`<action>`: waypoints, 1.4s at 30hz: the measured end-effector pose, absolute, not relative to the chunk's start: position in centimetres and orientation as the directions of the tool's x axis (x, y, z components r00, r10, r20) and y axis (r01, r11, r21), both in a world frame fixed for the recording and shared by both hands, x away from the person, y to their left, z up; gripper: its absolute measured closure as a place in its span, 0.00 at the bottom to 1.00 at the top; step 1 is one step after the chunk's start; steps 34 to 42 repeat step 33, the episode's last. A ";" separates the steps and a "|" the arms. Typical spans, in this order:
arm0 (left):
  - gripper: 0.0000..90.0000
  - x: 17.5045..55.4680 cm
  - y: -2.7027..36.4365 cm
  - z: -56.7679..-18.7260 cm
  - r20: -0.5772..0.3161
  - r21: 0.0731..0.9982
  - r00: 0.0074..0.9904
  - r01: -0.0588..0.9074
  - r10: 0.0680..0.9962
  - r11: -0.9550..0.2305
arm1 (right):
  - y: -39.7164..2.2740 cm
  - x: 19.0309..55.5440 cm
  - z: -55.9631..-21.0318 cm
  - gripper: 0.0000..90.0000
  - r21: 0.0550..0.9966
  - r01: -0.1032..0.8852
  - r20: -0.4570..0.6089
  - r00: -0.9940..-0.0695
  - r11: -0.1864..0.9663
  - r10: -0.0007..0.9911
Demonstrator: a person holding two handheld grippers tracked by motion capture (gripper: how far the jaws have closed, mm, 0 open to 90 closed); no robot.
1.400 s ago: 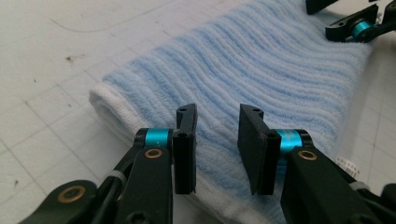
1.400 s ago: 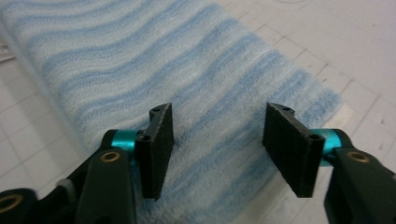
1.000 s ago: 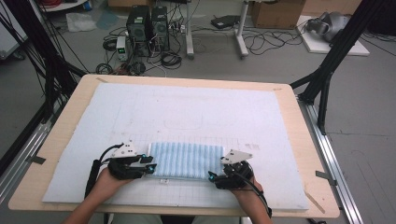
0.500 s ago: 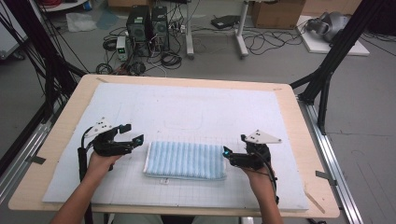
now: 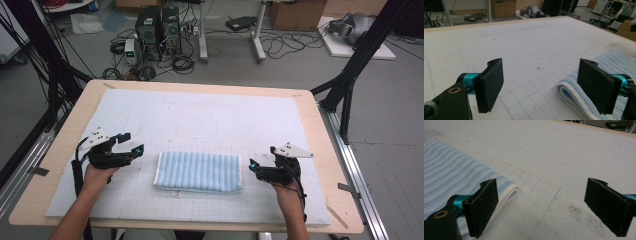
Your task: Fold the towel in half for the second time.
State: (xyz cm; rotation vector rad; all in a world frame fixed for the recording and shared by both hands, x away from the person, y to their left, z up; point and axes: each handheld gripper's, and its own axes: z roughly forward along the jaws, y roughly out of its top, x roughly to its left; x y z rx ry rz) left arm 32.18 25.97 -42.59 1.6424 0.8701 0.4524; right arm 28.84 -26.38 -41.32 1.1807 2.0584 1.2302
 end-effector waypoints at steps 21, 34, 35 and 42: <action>0.25 31.8 26.5 -42.5 -0.152 0.955 0.648 0.290 0.746 -0.058 | -27.0 28.2 -41.1 0.12 0.881 0.418 0.017 -0.498 0.223 0.867; 0.26 32.0 26.6 -42.8 -0.162 0.952 0.643 0.302 0.749 -0.054 | -27.0 28.3 -41.1 0.12 0.880 0.422 0.021 -0.496 0.220 0.868; 0.26 32.0 26.6 -42.8 -0.162 0.952 0.643 0.302 0.749 -0.054 | -27.0 28.3 -41.1 0.12 0.880 0.422 0.021 -0.496 0.220 0.868; 0.26 32.0 26.6 -42.8 -0.162 0.952 0.643 0.302 0.749 -0.054 | -27.0 28.3 -41.1 0.12 0.880 0.422 0.021 -0.496 0.220 0.868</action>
